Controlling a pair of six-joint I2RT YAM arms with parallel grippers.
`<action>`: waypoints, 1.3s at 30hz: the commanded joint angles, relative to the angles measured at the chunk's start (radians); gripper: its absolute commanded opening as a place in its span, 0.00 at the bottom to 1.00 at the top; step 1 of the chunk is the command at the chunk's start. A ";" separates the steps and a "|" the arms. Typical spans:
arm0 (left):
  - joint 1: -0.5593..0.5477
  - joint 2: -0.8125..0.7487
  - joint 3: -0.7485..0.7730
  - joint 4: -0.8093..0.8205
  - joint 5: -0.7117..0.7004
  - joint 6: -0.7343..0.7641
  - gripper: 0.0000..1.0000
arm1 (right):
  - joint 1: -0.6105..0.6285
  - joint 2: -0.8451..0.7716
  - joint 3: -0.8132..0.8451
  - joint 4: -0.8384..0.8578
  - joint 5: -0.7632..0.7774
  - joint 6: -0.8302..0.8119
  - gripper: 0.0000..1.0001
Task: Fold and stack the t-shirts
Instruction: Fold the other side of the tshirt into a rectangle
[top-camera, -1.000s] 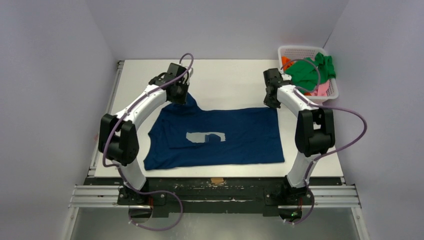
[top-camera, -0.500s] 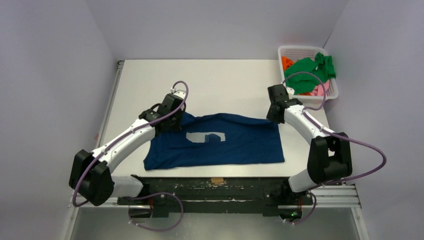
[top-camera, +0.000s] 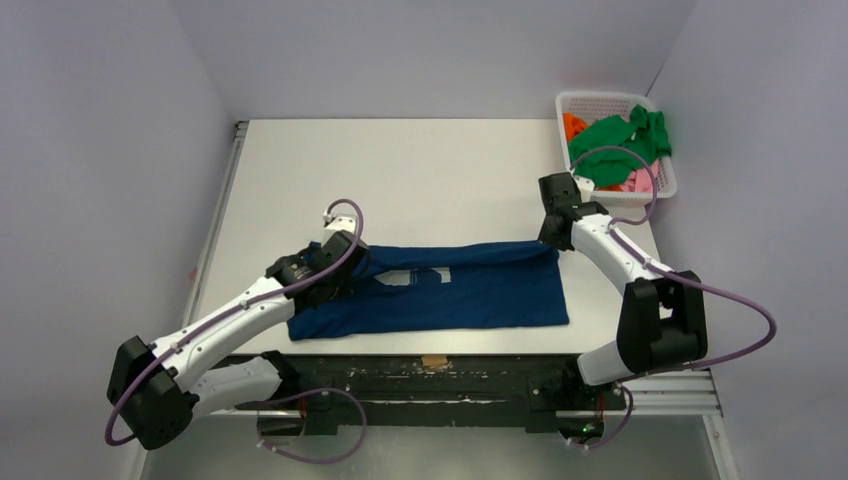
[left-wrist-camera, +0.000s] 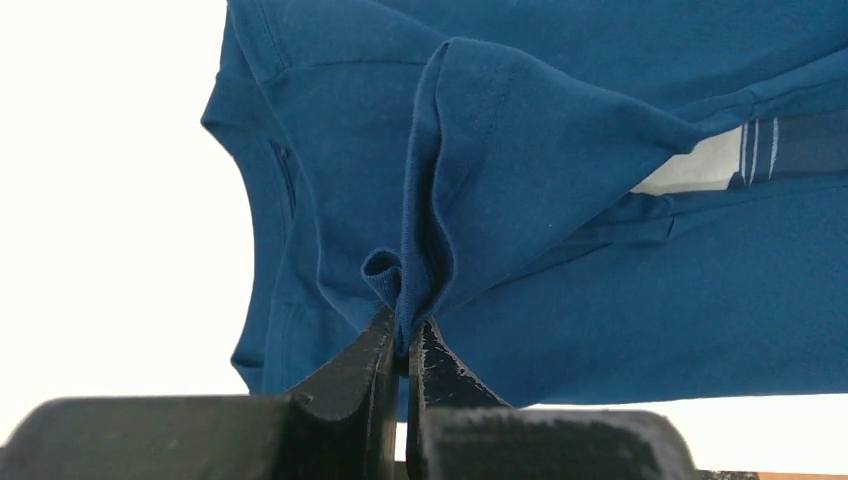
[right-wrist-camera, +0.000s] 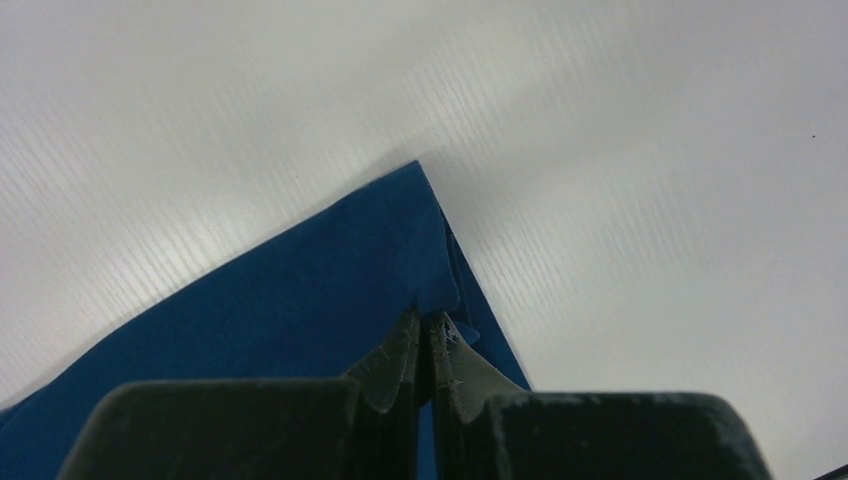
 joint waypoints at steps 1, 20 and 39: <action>-0.054 -0.028 -0.033 -0.095 -0.066 -0.154 0.00 | -0.010 -0.009 -0.005 0.019 0.032 -0.007 0.04; -0.314 -0.173 0.121 -0.302 -0.073 -0.427 1.00 | -0.009 -0.288 -0.160 -0.113 0.040 0.102 0.98; 0.160 0.395 0.092 0.272 0.292 -0.135 1.00 | -0.010 -0.369 -0.183 -0.077 -0.128 -0.009 0.98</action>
